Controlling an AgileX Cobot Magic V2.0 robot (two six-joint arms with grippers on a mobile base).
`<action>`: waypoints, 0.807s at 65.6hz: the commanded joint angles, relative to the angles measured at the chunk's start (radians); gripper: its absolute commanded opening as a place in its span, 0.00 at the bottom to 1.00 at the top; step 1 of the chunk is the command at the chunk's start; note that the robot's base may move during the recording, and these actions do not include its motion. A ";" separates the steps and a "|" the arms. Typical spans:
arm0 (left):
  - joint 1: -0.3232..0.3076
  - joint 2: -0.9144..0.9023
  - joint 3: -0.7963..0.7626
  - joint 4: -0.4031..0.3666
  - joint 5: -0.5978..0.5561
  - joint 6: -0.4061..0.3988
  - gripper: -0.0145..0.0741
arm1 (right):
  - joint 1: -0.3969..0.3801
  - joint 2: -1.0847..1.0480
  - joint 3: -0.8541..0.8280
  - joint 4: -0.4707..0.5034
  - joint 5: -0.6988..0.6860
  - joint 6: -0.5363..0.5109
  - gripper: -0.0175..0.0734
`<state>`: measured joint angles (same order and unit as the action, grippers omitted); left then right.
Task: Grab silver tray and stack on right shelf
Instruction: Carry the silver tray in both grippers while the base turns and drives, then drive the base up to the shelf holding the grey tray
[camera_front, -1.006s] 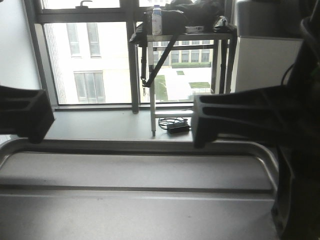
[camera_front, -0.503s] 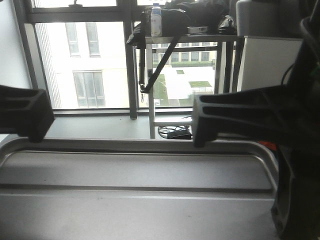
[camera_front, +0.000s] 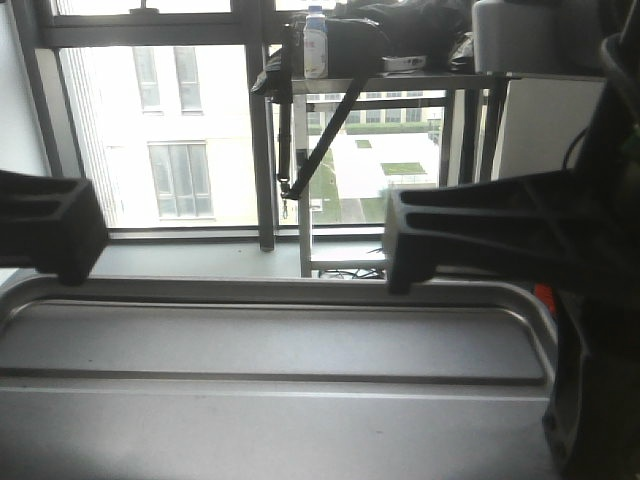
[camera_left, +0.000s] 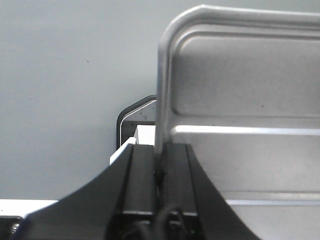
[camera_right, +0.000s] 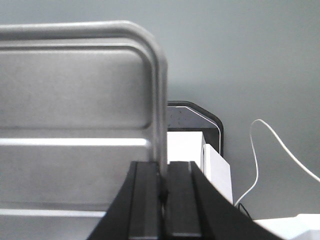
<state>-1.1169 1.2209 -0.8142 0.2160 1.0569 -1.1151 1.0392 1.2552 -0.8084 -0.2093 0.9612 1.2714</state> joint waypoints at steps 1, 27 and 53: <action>-0.007 -0.023 -0.030 0.008 -0.010 -0.002 0.06 | 0.002 -0.020 -0.028 -0.027 -0.025 0.000 0.26; -0.007 -0.023 -0.030 0.008 -0.010 -0.002 0.06 | 0.002 -0.020 -0.028 -0.027 -0.025 0.000 0.26; -0.007 -0.023 -0.030 0.008 -0.010 -0.002 0.06 | 0.002 -0.020 -0.028 -0.027 -0.025 0.000 0.26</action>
<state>-1.1169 1.2209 -0.8142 0.2178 1.0546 -1.1151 1.0392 1.2552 -0.8084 -0.2093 0.9632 1.2714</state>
